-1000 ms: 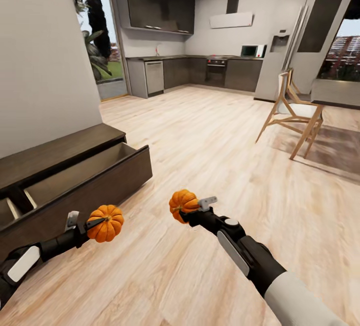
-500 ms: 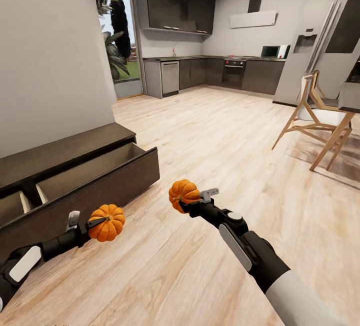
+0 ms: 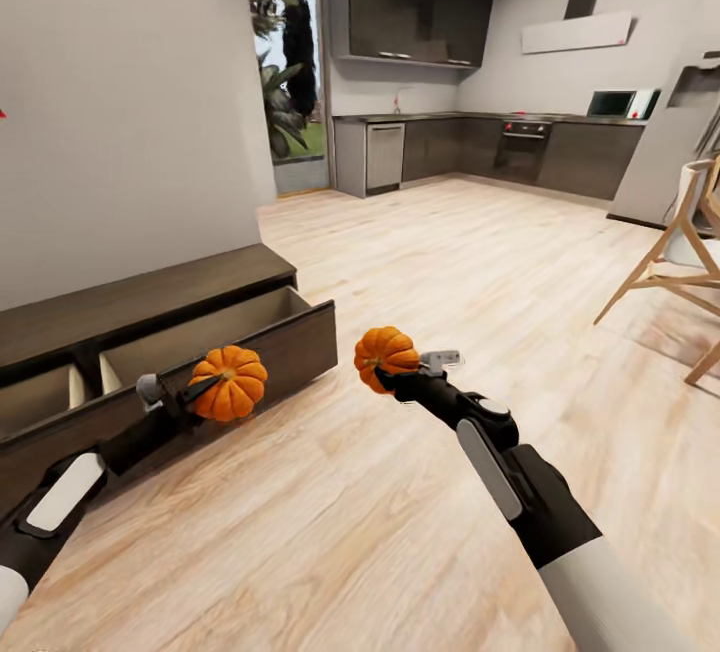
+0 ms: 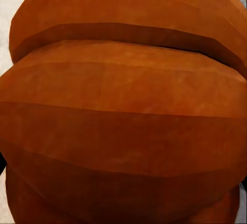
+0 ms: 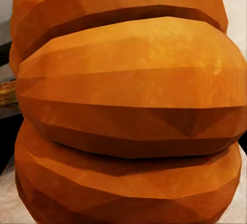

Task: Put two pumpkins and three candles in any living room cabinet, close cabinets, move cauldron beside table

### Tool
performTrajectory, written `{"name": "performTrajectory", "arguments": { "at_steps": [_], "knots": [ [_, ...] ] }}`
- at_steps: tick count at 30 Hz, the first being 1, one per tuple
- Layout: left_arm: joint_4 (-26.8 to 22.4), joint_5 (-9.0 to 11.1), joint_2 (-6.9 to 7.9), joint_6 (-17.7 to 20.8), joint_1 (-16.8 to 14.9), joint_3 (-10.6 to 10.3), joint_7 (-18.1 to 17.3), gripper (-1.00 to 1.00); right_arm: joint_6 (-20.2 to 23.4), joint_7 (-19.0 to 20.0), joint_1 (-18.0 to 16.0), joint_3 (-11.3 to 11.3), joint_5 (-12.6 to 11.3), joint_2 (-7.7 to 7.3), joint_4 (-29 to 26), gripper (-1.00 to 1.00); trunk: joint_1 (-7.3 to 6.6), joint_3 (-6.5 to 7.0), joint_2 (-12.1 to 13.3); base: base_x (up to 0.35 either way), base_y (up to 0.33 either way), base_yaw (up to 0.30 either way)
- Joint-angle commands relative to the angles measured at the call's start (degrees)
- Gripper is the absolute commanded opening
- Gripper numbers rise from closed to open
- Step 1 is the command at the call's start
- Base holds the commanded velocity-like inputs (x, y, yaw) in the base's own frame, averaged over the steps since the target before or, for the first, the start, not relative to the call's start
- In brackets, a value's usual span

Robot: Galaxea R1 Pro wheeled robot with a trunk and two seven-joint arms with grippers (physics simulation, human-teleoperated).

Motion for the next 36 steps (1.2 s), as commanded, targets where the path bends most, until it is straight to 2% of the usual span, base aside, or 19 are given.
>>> {"name": "performTrajectory", "arguments": {
  "at_steps": [1,4,6,11,21,30,36],
  "knots": [
    [-0.6,2.3,-0.38,-0.3,0.0,0.0,-0.2,-1.0,0.4,-0.1,0.0,0.0,0.1,0.5,-0.5,-1.0,0.0,0.0,0.0,0.225,-0.276,0.3],
    [-2.0,3.9,-1.32,-0.5,0.0,0.3,-2.9,-1.0,0.8,-0.2,0.0,0.1,0.3,2.13,-0.8,-1.0,0.0,0.0,0.0,0.227,-0.27,0.3],
    [-3.9,4.0,-1.45,-0.4,0.0,0.3,-4.9,-1.0,0.7,-0.2,0.0,0.2,0.2,2.35,-0.7,-1.0,0.0,0.0,0.0,0.229,-0.266,0.3],
    [-9.0,4.2,-1.55,0.1,0.0,0.1,-6.9,-1.0,1.0,-0.2,0.0,0.2,0.2,2.45,-1.1,-1.0,0.0,0.0,0.0,0.229,-0.265,0.3],
    [-11.6,4.3,-1.57,0.3,1.0,0.0,-9.0,-1.0,1.3,0.2,0.0,0.4,0.1,2.46,-1.3,-1.0,0.0,0.0,0.0,0.211,-0.233,0.3],
    [-11.6,4.3,-1.57,0.3,1.3,0.0,-9.2,-1.0,2.3,0.3,0.0,0.8,0.1,2.59,-1.3,-1.0,0.0,0.0,0.0,0.026,-0.026,0.3],
    [-11.6,4.3,-1.57,0.3,1.4,-0.1,-9.1,-1.0,2.3,0.1,0.0,3.2,0.1,3.79,-1.2,-1.0,0.0,0.0,0.0,0.013,-0.022,0.3]
  ]
}}
